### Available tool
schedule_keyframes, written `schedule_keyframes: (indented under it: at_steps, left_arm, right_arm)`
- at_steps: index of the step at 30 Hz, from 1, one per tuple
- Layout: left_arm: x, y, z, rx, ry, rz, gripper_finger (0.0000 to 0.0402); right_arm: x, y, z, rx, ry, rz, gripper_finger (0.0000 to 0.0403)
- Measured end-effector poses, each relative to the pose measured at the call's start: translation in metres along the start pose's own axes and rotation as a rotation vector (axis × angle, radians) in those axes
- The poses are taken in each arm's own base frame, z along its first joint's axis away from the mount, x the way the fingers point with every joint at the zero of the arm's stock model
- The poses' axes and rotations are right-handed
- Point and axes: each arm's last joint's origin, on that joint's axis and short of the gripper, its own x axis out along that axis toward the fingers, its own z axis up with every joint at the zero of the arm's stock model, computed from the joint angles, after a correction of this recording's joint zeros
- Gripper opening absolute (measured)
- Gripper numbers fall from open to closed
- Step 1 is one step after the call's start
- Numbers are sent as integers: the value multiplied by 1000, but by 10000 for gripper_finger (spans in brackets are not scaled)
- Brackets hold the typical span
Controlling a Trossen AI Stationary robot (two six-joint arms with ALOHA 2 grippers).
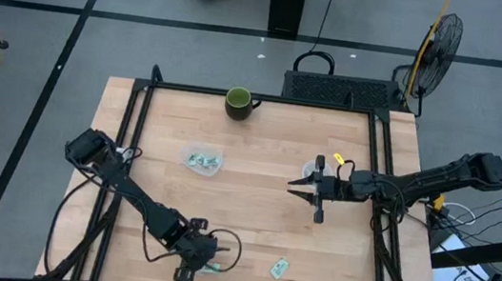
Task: Pick and place Stevia / Truvia into bins
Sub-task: Put the white stevia packet into the left transparent container
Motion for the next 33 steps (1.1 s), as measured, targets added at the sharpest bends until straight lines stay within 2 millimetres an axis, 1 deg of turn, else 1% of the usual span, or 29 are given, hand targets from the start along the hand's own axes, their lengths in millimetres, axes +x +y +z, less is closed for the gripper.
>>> schedule_keyframes:
  at_steps: [4, 6, 10, 14, 20, 28, 33]
  left_arm:
    - [12, -5, -8, 112, 22, 29, 163]
    - [20, -6, -9, 125, 24, 29, 163]
    - [28, -6, -11, 148, 37, 46, 163]
    - [25, -7, -9, 169, 6, 68, 163]
    - [25, -15, -11, 295, -40, 75, 163]
    - [25, -17, -12, 335, -56, 98, 163]
    - [25, -21, -12, 465, -91, 116, 163]
  right_arm:
    - [0, 0, 0, 0, 0, 0, 84]
    - [0, 0, 0, 0, 2, 0, 84]
    - [0, 0, -1, -1, 7, 1, 84]
    - [0, 0, -1, -2, 11, 1, 84]
    - [0, 0, -1, -2, 11, 1, 84]
    - [0, 0, -1, -2, 11, 1, 84]
    - [0, 0, -1, -2, 11, 1, 84]
